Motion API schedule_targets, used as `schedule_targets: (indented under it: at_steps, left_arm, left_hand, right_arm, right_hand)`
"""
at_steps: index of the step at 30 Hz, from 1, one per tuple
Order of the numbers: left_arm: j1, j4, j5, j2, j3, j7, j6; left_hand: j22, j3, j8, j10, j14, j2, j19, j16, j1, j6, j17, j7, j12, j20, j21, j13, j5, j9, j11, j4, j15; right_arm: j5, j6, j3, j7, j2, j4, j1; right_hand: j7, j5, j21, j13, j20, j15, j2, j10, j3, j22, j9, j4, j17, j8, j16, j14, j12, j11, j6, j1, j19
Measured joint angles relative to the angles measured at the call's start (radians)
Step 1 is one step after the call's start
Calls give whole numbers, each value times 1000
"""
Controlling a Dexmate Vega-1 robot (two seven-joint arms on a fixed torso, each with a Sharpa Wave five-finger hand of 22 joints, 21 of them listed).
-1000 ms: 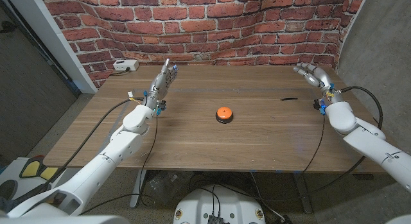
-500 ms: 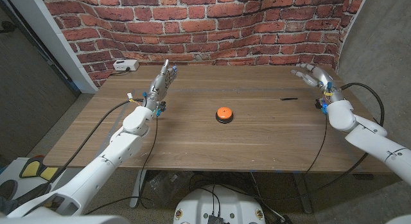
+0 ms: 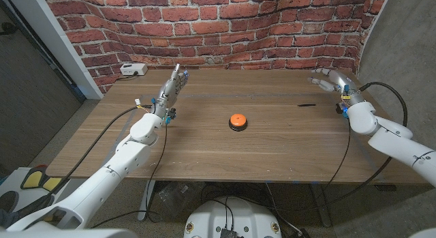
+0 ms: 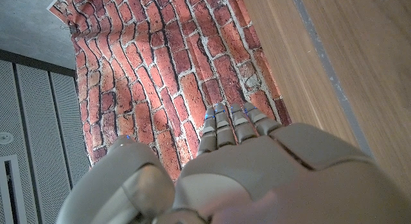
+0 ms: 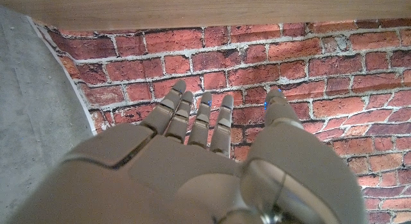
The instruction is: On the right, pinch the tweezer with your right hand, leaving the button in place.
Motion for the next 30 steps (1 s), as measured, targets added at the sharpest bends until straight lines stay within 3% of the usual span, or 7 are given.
schedule_targets:
  at_steps: [4, 5, 13, 22, 30]
  left_arm:
    - [0, 0, 2, 0, 0, 5, 3]
    - [4, -8, 3, 1, 2, 7, 4]
    - [11, -19, 7, 5, 2, 18, 10]
    - [15, -24, 10, 6, 1, 27, 15]
    - [26, -38, 13, 8, -3, 36, 18]
  left_hand:
    - [0, 0, 0, 9, 3, 0, 0, 0, 0, 4, 0, 4, 0, 0, 0, 0, 0, 0, -2, 0, -1]
    - [0, 0, 0, 9, 6, 0, 0, 0, 0, 5, 0, 5, 0, 0, 0, 0, 0, 0, -2, 0, 2]
    - [0, -3, 0, 9, 5, 3, 0, 0, 3, 11, 0, 0, 0, 0, -8, 0, 0, 0, -2, 3, 2]
    - [0, -7, 0, 16, 11, 5, 5, 0, 5, 18, 0, 0, 0, 6, -8, 0, 0, 0, -2, -1, -3]
    - [0, -7, 0, 16, 14, 5, 5, 0, 5, 20, 0, -2, -4, 5, -8, 0, 0, 0, -2, -1, 0]
  right_arm:
    - [0, 0, -12, 0, -15, -16, 11]
    - [-19, -63, -14, 46, -17, -18, 12]
    - [-46, -150, -48, 117, -44, -48, 44]
    - [-63, -185, -84, 148, -59, -59, 78]
    - [-102, -248, -112, 197, -65, -59, 105]
  right_hand:
    - [-6, 0, -5, 0, 0, 0, -1, 4, 9, 0, 0, -1, 0, 0, 0, 0, 0, -4, -6, 34, 0]
    - [-7, 0, -6, 0, 1, 0, -6, 4, 14, 0, 0, -1, -1, 0, 0, 0, 0, -4, -4, 42, 6]
    - [-20, 0, -10, 0, 2, -5, -17, 20, 31, 0, 0, 0, -5, 0, 0, 5, 0, -20, 9, 113, 21]
    - [-36, 0, -10, 0, -2, -18, -31, 29, 46, 0, 0, -1, -5, 0, 0, 18, 0, -40, 25, 183, 27]
    - [-47, 0, -10, 0, 1, -18, -38, 31, 50, 0, 0, 3, -5, 0, 0, 18, 0, -42, 35, 216, 35]
